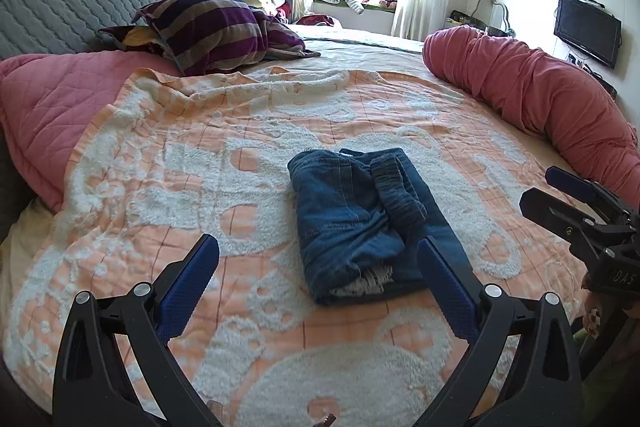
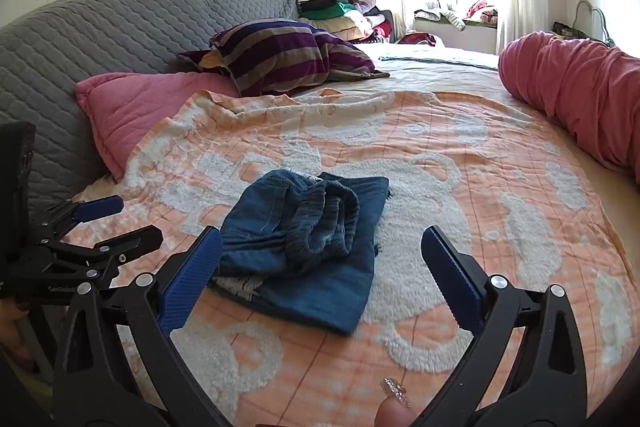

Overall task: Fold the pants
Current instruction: 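Open both grippers and withdraw them from the folded pants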

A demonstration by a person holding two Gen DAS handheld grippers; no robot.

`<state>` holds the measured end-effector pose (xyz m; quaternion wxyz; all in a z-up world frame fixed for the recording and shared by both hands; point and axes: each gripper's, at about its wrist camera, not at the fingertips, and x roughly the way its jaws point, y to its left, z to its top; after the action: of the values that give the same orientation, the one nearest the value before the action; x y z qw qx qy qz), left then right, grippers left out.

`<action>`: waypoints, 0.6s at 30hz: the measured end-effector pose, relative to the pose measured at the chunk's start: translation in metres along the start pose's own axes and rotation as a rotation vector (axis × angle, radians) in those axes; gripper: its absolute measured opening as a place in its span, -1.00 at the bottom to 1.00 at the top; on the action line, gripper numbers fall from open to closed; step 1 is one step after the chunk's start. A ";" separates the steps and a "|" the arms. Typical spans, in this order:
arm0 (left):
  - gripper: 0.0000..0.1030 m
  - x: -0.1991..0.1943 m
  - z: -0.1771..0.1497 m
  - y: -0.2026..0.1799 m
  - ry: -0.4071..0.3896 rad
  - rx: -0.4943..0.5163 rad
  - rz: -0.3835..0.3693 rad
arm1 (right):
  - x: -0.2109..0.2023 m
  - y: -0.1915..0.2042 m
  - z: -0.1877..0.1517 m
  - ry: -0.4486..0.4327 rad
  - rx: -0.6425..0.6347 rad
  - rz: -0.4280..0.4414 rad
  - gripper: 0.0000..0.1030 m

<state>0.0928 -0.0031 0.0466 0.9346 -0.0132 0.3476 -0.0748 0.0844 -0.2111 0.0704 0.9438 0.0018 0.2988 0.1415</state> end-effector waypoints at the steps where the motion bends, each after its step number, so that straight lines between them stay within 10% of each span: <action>1: 0.92 -0.002 -0.002 -0.001 0.002 0.000 -0.001 | -0.002 0.000 -0.002 0.006 0.003 0.002 0.83; 18: 0.92 -0.019 -0.044 -0.009 0.038 0.004 0.021 | -0.022 0.006 -0.046 0.073 0.012 -0.004 0.83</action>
<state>0.0484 -0.0081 0.0267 0.9285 -0.0062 0.3654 -0.0659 0.0393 -0.2152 0.0455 0.9324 0.0019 0.3340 0.1380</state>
